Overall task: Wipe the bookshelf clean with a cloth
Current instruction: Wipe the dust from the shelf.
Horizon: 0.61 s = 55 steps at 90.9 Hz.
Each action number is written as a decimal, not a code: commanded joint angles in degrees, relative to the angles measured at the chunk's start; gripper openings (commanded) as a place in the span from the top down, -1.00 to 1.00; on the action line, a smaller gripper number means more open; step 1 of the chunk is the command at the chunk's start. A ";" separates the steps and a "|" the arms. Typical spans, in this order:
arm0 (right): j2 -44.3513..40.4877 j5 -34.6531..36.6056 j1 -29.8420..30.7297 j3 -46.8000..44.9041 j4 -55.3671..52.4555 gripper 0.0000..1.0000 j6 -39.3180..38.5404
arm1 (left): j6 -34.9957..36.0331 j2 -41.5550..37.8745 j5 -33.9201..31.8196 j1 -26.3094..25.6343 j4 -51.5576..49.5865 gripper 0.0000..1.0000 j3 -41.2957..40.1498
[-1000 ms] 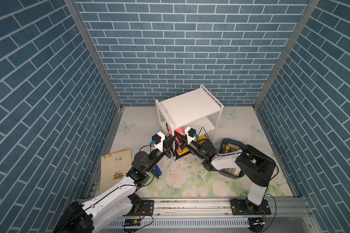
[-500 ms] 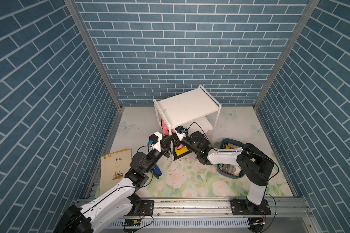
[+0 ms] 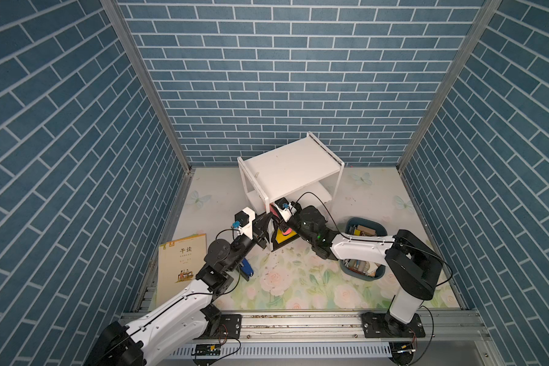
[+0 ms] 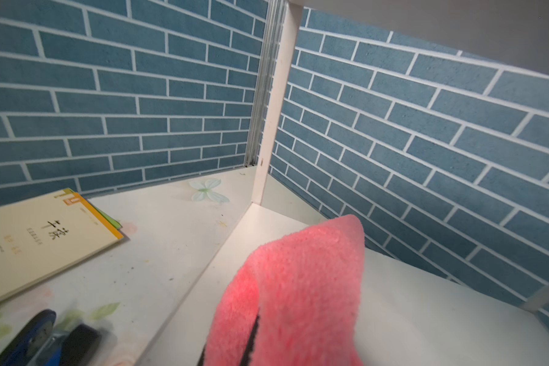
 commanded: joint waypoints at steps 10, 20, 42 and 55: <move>-4.26 9.03 -6.91 -6.80 -17.62 1.00 -2.14 | -2.85 -2.19 0.79 -0.47 3.34 1.00 -1.00; -7.94 10.08 -9.67 -9.01 -18.93 1.00 -1.76 | -2.67 -2.57 0.51 -0.53 3.14 1.00 -1.24; -17.69 10.40 -15.95 -14.75 -20.97 1.00 -0.25 | -2.57 -2.73 -0.79 -0.47 2.98 1.00 -2.08; -23.80 8.44 -17.41 -17.50 -22.87 1.00 -0.59 | -2.76 -2.90 -1.54 -0.51 1.55 1.00 -1.92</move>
